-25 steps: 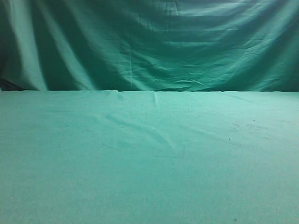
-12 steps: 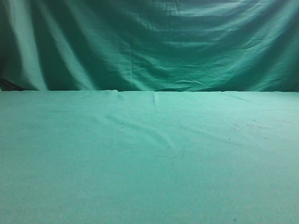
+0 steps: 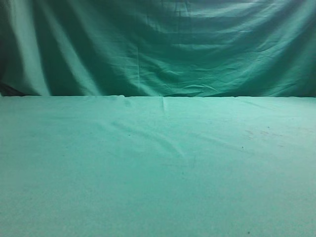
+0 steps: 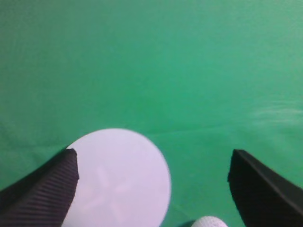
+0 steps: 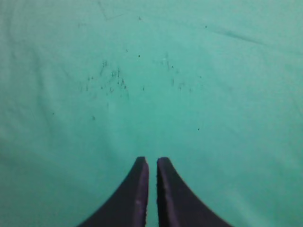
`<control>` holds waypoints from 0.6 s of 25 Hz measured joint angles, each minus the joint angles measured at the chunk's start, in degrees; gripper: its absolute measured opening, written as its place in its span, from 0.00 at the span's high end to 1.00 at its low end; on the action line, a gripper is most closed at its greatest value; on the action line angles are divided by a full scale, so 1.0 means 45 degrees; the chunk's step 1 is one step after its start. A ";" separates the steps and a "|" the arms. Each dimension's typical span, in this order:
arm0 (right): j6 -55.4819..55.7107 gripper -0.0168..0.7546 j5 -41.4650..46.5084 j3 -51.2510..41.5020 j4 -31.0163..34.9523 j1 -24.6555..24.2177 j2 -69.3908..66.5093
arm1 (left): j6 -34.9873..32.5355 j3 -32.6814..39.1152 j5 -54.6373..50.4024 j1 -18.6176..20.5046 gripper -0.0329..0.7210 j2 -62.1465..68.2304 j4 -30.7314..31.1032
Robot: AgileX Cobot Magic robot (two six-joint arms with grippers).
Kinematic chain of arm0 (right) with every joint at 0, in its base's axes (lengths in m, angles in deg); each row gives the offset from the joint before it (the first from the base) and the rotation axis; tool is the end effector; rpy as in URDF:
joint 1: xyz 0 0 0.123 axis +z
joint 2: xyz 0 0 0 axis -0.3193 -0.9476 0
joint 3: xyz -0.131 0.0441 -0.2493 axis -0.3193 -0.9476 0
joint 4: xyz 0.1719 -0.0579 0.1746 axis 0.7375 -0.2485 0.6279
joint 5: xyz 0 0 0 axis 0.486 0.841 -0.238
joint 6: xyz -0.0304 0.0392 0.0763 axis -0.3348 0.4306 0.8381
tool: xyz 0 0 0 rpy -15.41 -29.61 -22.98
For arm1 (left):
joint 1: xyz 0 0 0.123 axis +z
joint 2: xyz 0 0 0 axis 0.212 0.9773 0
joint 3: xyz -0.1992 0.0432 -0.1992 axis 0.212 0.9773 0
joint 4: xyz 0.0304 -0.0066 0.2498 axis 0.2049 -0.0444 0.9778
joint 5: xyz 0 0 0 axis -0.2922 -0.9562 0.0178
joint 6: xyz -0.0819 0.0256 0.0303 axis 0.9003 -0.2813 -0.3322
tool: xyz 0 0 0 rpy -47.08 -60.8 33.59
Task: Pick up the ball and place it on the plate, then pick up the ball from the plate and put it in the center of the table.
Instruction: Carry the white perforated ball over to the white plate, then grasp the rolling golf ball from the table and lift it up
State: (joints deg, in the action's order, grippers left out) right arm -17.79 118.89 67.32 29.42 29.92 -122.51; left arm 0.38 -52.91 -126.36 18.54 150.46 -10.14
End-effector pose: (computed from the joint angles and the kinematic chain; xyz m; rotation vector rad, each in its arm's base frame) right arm 0.1579 0.0433 0.2507 -0.5049 2.4689 0.1722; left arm 0.3637 0.0238 0.2538 0.1398 2.6332 -0.1445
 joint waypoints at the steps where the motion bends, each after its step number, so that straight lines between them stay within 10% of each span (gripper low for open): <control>1: 0.0000 0.89 0.0080 0.0000 0.0000 0.0000 0.0000 | 0.0000 -0.0607 -0.0418 -0.0228 0.11 0.0000 -0.0147; 6: 0.0000 0.89 0.0758 0.0049 0.0000 0.0000 0.0000 | -0.0150 -0.2914 -0.2522 -0.1338 0.26 0.0000 -0.0369; 11: -0.0023 0.89 0.2070 0.0671 0.0000 0.0000 0.0058 | -0.0223 -0.4566 -0.4436 -0.2106 0.79 0.0000 -0.0688; 15: -0.0023 0.89 0.2903 0.1061 0.0000 0.0000 0.0105 | -0.0274 -0.4826 -0.4828 -0.2283 0.96 -0.0437 -0.1811</control>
State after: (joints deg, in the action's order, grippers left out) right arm -17.89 131.96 72.10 29.42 29.92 -122.04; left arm -0.85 -74.63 -148.09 8.26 148.49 -18.29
